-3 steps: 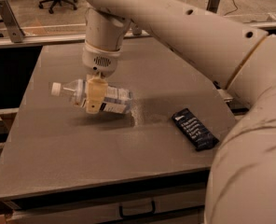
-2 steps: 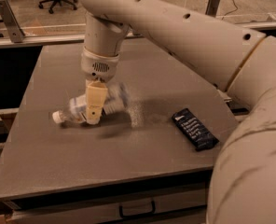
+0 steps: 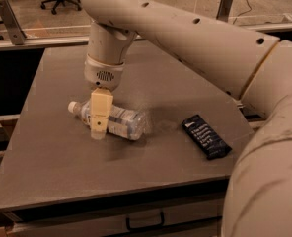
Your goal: Knock blue plastic bottle over
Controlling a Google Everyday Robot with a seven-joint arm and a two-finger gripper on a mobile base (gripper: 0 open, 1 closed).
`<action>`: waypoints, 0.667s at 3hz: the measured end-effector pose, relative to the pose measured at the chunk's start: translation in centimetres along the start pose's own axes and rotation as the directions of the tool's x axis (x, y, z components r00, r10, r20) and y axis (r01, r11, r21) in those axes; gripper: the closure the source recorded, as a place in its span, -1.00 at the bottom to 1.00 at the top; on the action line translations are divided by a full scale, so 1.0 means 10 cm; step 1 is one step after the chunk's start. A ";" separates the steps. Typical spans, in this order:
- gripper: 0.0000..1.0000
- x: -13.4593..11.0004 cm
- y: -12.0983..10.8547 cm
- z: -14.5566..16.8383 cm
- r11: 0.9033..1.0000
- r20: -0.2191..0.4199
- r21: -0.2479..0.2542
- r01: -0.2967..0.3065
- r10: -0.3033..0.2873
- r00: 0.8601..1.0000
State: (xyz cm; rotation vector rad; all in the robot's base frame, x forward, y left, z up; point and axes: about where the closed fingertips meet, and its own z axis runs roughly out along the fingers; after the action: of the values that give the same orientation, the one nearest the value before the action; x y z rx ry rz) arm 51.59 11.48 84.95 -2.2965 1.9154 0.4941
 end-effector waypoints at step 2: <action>-1.00 0.30 0.04 -0.57 0.978 0.306 0.178 -0.109 0.050 0.951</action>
Offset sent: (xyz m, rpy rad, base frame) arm 0.0577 -0.1791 0.1268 0.6708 -0.3322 -0.5000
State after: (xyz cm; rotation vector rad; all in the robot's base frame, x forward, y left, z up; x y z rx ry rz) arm 52.68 6.92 89.40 -1.9055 1.8236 0.5978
